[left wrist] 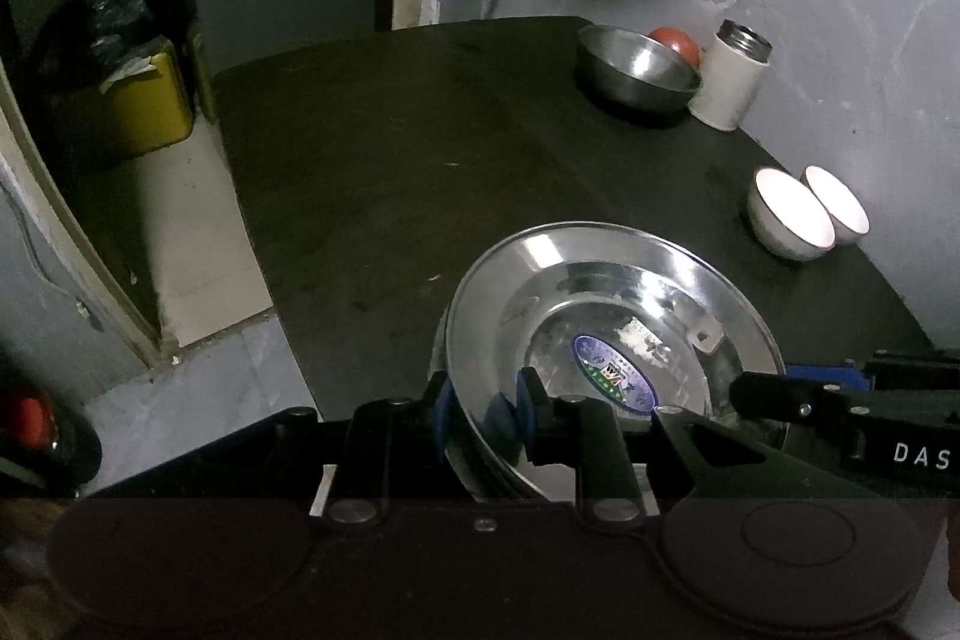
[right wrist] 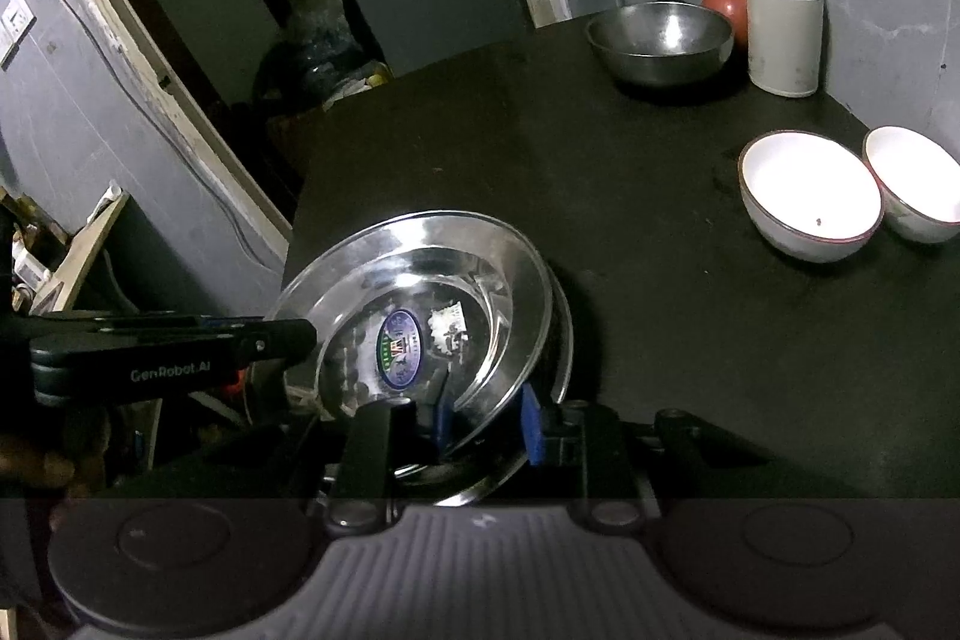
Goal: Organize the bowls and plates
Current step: 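Lift the stickered plate and lower it onto the large steel plate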
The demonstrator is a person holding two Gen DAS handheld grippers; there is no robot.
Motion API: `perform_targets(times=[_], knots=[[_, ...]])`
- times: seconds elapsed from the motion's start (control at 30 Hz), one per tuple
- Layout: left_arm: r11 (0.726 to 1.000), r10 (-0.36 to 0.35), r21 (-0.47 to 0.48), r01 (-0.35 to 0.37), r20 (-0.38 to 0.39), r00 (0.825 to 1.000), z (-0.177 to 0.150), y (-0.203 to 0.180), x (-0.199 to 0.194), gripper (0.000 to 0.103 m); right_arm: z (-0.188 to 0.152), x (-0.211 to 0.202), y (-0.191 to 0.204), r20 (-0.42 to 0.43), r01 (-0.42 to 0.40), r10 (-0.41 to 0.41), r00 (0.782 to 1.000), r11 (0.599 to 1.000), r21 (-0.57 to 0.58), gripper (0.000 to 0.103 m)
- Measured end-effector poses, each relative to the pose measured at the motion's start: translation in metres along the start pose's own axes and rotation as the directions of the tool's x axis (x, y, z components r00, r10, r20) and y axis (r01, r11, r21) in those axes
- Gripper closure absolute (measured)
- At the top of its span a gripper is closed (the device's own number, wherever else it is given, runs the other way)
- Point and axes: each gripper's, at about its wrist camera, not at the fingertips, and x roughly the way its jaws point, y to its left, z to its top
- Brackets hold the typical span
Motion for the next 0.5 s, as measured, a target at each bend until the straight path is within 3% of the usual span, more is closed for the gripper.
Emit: perform_targets(times=[0.5], knots=[[0.998, 0.036, 0.048, -0.034, -0.024, 0.999, -0.002, -0.016, 0.002, 0.075, 0.006, 0.000, 0.002, -0.032, 0.025, -0.025, 0.999, 1.000, -0.012, 0.074]])
